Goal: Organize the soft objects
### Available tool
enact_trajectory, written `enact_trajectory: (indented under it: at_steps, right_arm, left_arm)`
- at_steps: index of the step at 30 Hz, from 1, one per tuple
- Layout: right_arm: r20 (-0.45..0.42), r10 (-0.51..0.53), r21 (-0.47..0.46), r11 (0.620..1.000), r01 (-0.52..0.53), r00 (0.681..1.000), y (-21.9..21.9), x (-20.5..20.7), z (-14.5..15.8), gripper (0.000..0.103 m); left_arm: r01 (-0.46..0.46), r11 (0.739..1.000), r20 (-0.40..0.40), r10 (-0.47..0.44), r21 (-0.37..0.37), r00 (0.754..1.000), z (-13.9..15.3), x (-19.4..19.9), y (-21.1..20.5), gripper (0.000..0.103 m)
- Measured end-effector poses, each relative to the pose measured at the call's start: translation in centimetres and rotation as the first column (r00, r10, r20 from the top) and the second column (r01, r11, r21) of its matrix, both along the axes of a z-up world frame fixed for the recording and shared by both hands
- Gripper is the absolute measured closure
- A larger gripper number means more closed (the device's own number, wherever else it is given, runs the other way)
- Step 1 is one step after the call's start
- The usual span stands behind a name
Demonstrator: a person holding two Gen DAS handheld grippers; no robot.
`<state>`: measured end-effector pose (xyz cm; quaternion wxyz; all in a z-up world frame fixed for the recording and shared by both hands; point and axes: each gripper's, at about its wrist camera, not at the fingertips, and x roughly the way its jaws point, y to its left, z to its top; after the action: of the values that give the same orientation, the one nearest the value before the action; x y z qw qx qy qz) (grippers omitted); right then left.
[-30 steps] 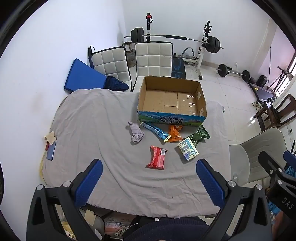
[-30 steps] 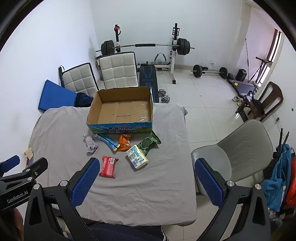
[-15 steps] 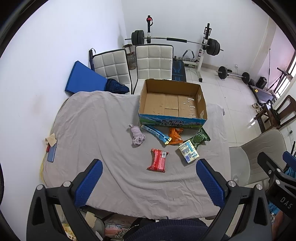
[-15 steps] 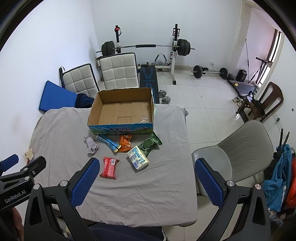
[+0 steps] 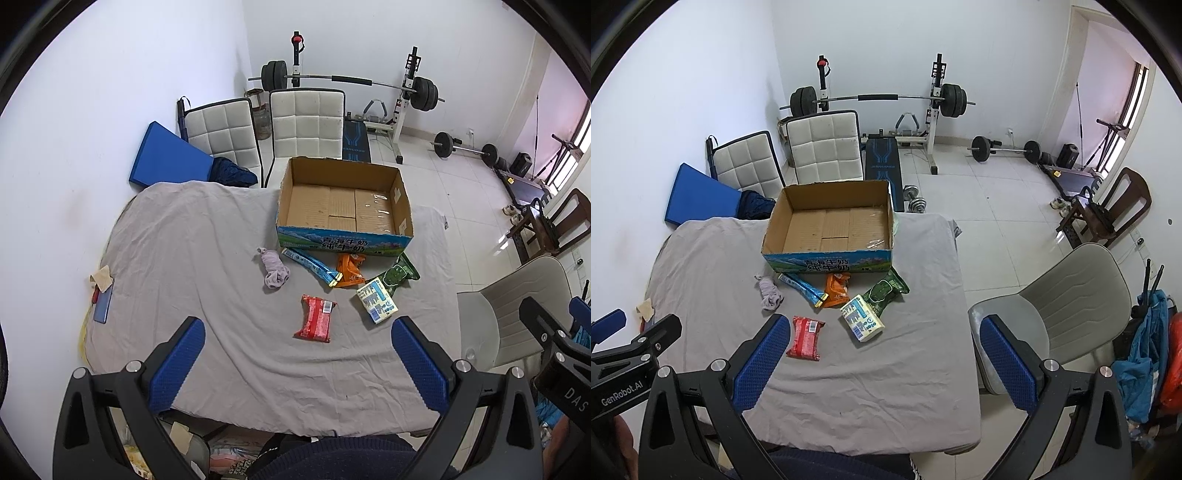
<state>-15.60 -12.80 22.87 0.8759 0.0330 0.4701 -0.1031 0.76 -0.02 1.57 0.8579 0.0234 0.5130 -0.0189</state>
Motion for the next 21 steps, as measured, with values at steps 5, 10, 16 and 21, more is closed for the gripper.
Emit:
enact_trajectory:
  at_steps: [5,10,16,21]
  right_arm:
    - [0.005,0.006,-0.008,1.0,-0.006,1.0,0.36,0.1,0.5,0.0]
    - [0.008,0.009,-0.01,1.0,-0.009,1.0,0.45,-0.2,0.52,0.0]
    - [0.009,0.013,-0.007,1.0,-0.013,1.0,0.5,-0.33,0.5,0.0]
    - [0.009,0.014,-0.008,1.0,-0.014,1.0,0.61,-0.39,0.47,0.0]
  left_arm:
    - [0.002,1.0,0.01,-0.002,0.001,1.0,0.18,-0.26,-0.16,0.0]
    - [0.001,1.0,0.013,-0.001,-0.004,1.0,0.03,-0.59,-0.09,0.0]
    - [0.002,1.0,0.011,-0.002,-0.003,1.0,-0.18,-0.76,-0.27,0.0]
    - [0.002,1.0,0.014,-0.002,0.001,1.0,-0.18,-0.66,-0.27,0.0]
